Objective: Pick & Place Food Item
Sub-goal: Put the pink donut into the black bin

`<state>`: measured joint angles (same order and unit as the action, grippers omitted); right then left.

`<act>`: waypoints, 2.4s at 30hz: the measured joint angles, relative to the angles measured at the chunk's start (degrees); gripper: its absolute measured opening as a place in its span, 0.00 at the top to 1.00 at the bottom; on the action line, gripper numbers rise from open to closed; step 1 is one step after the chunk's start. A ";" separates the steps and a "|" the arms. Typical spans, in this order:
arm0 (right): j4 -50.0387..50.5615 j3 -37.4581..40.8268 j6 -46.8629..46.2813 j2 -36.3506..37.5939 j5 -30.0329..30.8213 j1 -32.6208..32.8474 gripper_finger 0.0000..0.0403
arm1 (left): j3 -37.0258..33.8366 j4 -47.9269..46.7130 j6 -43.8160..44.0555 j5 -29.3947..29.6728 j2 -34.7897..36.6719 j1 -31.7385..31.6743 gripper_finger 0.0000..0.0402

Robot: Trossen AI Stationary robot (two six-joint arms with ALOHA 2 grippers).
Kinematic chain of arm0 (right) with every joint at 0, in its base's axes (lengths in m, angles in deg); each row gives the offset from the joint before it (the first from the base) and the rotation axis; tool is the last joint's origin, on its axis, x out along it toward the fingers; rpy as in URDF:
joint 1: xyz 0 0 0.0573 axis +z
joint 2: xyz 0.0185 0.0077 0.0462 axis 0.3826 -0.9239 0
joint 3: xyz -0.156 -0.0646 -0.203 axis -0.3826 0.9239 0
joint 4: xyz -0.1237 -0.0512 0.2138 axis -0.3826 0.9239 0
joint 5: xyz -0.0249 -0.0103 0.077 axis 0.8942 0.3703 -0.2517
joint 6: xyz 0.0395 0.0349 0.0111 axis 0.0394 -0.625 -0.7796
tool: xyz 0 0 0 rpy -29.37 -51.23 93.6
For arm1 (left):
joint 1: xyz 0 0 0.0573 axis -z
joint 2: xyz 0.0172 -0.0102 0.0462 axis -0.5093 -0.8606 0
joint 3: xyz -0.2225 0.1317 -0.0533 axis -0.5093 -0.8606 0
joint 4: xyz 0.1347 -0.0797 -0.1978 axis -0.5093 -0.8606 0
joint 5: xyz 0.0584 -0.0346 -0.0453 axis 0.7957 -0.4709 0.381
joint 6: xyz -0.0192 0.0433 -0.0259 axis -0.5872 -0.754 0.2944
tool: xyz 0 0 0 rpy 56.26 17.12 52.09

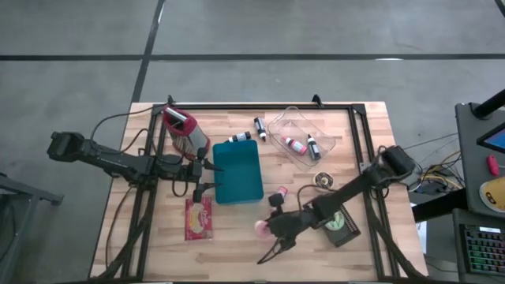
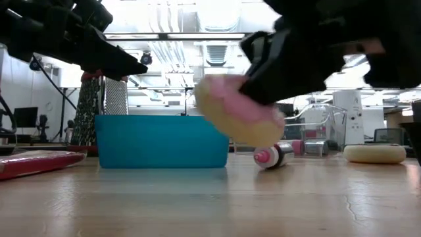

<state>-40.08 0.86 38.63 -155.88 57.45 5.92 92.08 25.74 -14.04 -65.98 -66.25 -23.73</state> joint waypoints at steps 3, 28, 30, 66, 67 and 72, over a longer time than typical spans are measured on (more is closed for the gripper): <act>3.32 1.62 -2.23 3.23 2.17 0.07 0.96 | -0.01 -0.02 -0.42 -0.01 -0.02 0.01 0.41; 40.01 10.92 -26.30 32.24 2.73 1.09 0.96 | -0.33 0.00 -0.46 -0.01 -0.04 0.01 0.41; 41.85 11.10 -28.03 32.79 1.63 1.33 0.96 | -0.33 0.00 -0.46 0.00 -0.04 0.01 0.41; 52.35 10.91 -35.41 32.87 -5.90 1.71 0.96 | -0.34 0.00 -0.47 0.00 -0.04 -0.01 0.41; 52.47 10.85 -35.62 32.87 -6.40 1.73 0.96 | -0.33 0.00 -0.46 -0.01 -0.04 -0.01 0.41; 54.77 9.98 -36.63 32.87 -7.48 1.73 0.96 | -0.34 -0.02 -0.47 -0.02 -0.04 0.01 0.41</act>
<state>14.69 10.84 1.99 -123.00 49.97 7.65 91.74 25.72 -14.51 -66.00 -66.29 -23.72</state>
